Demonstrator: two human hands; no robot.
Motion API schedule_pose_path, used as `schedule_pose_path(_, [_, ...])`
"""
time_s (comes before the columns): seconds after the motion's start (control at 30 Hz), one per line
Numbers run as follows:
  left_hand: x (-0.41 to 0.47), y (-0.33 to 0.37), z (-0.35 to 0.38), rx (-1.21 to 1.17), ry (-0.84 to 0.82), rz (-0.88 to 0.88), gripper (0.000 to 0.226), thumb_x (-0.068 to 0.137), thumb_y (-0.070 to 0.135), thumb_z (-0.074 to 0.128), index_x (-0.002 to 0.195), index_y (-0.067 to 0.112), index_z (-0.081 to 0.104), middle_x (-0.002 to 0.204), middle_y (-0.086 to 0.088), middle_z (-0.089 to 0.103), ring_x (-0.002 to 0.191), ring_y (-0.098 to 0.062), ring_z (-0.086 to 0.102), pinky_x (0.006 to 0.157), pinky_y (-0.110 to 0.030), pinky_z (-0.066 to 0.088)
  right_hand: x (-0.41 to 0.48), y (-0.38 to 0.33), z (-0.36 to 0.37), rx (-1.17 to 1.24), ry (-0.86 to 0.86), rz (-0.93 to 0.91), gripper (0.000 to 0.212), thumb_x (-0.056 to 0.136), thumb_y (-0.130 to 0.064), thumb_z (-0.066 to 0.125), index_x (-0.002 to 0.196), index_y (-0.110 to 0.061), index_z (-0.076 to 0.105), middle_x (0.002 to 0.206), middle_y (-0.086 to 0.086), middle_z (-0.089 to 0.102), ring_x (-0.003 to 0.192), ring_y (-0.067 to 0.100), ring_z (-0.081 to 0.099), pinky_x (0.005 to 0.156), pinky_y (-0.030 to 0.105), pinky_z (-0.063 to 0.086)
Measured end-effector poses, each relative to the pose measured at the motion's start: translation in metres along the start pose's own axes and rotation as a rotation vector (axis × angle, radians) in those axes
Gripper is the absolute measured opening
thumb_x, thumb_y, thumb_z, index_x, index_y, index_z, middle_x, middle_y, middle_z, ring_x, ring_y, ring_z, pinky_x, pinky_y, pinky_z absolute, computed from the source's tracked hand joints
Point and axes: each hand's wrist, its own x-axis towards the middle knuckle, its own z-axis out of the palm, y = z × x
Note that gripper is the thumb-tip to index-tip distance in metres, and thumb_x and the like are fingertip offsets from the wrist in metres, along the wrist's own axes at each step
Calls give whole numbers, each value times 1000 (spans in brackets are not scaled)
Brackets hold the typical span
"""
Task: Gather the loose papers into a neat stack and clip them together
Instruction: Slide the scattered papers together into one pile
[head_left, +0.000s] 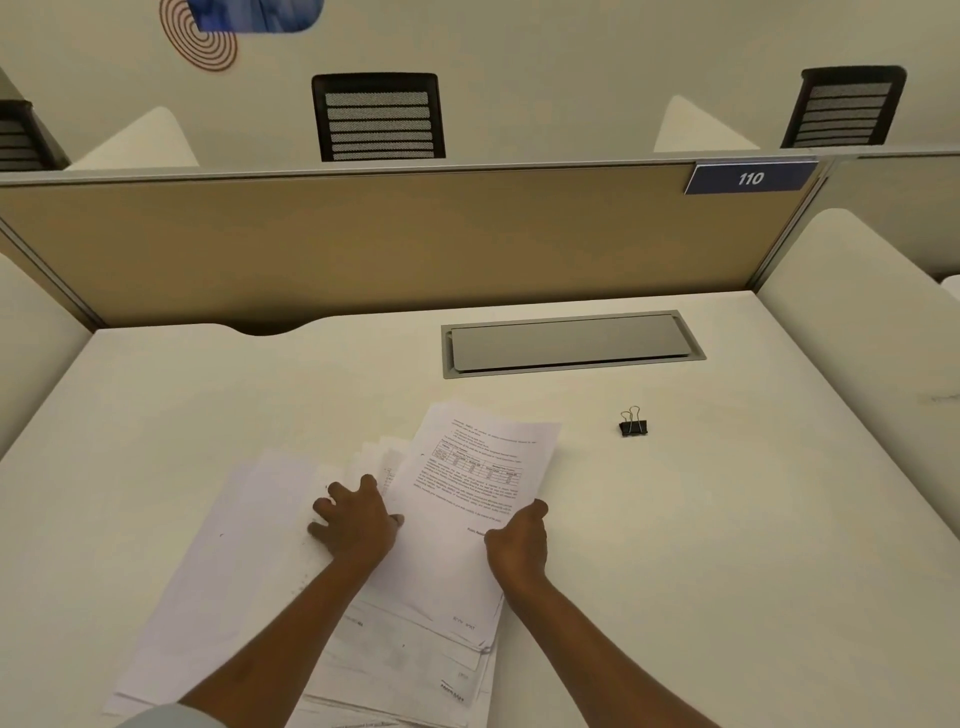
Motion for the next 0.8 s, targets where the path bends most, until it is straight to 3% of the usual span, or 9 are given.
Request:
schedule_pose_path(0.17, [-3,-4,2,69,87,83,57,76,54,68,120,22,50,129,-14,46,118,-36,44,97,-40,43,-2,5,-4,136,18,-42,41,79,9,54,111,-11,38,109,0,59,90,17,58,71,24,51])
schedule_pose_path(0.3, [-2,-4,2,22,45,125,58,79,49,67,123,15,49,122,-14,54,113,-33,50,93,-37,46,-5,8,-6,278,18,-66,46,77,8,58,112,-19,47,101,-5,62,90,12,61,66,17,49])
schedule_pose_path(0.5, [1,-4,-4,-26,-2,106,57,78,41,73,121,15,47,120,-13,52,115,-32,47,94,-42,42,-6,9,0,274,24,-56,40,77,7,58,107,-18,50,99,-4,63,91,16,62,70,23,51])
schedule_pose_path(0.67, [8,-2,-10,-467,-85,-9,78,67,19,85,125,11,33,122,-21,45,105,-41,55,92,-50,46,-5,1,2,262,28,-69,39,76,6,58,103,-21,50,96,-6,62,87,12,62,65,19,50])
schedule_pose_path(0.8, [29,-11,-18,-772,-171,-194,89,60,15,90,124,-1,32,118,-23,52,106,-44,57,82,-46,52,-1,0,3,186,21,-12,31,77,0,56,102,-18,52,104,-2,65,92,18,63,78,35,56])
